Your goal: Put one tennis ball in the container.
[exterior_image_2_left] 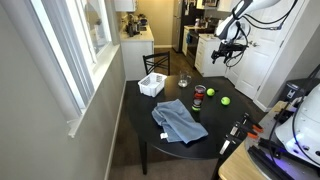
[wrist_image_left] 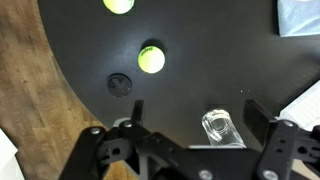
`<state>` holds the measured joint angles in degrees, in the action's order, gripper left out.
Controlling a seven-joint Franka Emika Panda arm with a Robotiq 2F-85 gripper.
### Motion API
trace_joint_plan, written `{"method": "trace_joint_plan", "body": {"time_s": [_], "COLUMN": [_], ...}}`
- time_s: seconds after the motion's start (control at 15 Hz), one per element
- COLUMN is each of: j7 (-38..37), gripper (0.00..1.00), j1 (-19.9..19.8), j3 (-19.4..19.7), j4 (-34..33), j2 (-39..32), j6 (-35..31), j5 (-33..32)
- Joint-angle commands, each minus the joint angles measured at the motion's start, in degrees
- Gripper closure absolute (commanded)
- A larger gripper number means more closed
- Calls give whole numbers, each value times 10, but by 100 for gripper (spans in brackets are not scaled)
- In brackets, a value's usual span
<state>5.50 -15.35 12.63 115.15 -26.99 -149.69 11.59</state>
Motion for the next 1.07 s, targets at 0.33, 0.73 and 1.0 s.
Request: {"method": "trace_joint_plan", "body": {"time_s": [0.33,0.73,1.0], "j7": [-96,-184,-224], "gripper": [0,0,0], "j1": [-5,0,-6], "j3": [8,35,48], "j4": [-126,-275,-370], "j2": [-104,-238,-308], "j6": [16,57,101], "j5": [-18,-34,-38]}}
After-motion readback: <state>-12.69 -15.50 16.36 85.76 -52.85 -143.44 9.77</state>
